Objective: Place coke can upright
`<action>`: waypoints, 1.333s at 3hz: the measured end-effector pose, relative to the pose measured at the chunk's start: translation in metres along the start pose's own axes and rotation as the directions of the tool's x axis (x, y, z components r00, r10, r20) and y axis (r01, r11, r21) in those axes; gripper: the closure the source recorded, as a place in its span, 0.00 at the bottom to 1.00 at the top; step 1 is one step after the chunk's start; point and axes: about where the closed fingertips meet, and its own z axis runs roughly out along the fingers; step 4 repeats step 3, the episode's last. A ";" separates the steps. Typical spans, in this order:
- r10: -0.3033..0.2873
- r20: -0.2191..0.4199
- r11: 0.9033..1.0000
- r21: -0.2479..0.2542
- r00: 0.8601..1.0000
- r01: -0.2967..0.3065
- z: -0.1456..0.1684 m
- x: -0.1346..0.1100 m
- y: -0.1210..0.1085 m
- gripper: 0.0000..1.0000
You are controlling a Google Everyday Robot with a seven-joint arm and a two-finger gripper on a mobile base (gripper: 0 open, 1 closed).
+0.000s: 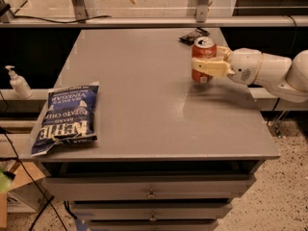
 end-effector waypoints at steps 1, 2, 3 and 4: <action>0.023 0.020 1.000 0.005 1.000 -0.023 -0.005 0.003 -0.003 0.13; 0.023 0.020 1.000 0.000 1.000 -0.023 -0.002 0.003 -0.002 0.00; 0.023 0.020 1.000 0.000 1.000 -0.023 -0.002 0.002 -0.002 0.00; 0.023 0.020 1.000 0.000 1.000 -0.023 -0.002 0.002 -0.002 0.00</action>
Offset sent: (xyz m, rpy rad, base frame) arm 0.0005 -0.0051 -0.0027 0.0252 0.0120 -0.0053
